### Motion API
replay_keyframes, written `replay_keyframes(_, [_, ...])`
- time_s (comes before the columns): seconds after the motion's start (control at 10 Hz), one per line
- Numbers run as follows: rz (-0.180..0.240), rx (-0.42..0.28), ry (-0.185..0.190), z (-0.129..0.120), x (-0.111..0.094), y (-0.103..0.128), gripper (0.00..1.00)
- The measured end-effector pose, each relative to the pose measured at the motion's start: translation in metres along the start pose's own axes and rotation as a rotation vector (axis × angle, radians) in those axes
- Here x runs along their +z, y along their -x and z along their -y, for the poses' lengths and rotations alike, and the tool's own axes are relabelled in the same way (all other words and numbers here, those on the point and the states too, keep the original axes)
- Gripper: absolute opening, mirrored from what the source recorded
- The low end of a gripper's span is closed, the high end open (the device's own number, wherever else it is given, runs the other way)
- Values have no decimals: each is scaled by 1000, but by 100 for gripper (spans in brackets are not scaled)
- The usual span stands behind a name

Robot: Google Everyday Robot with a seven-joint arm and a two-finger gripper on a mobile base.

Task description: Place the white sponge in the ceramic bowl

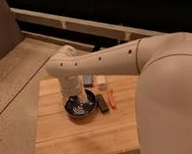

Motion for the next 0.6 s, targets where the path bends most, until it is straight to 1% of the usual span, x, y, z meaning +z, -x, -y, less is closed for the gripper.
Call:
replay_keyframes(0.1, [41,-34,-3,2,-10,12,65])
replay_keyframes(0.2, [96,-81,-2,3,-22,29,65])
replay_keyframes(0.3, [137,-108,5,3,-31,40,65])
replay_keyframes(0.4, [198,-142,22,3,-44,56,65])
replay_keyframes(0.5, [247,-170,36,6,-56,67,65])
replay_keyframes(0.6, [271,-184,39,9,-62,72,65])
